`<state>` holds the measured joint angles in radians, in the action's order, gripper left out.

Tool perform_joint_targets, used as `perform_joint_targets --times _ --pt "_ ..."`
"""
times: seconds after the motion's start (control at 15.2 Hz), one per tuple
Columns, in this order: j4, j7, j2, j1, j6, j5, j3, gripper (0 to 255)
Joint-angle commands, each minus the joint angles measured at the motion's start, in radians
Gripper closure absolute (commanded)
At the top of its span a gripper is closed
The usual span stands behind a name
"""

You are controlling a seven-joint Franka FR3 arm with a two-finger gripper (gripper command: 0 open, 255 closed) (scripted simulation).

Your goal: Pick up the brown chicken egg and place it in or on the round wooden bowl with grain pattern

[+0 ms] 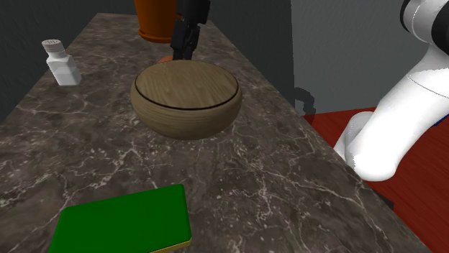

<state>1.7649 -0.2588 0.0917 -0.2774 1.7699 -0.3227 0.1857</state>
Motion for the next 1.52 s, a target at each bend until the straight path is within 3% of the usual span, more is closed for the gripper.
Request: perform_joint_targets --times 0.0,0.53,0.59,1.19,1.45 --pt "0.029 0.0 -0.003 -0.005 0.034 -0.001 0.006 0" --pt "0.029 0.0 -0.003 -0.005 0.034 -0.001 0.006 0" --pt "0.029 0.0 -0.003 -0.005 0.034 -0.001 0.006 255" --pt "0.029 0.0 -0.003 -0.005 0.034 -0.001 0.006 255" --pt "-0.031 0.016 -0.009 -0.004 -0.018 0.003 0.005 255"
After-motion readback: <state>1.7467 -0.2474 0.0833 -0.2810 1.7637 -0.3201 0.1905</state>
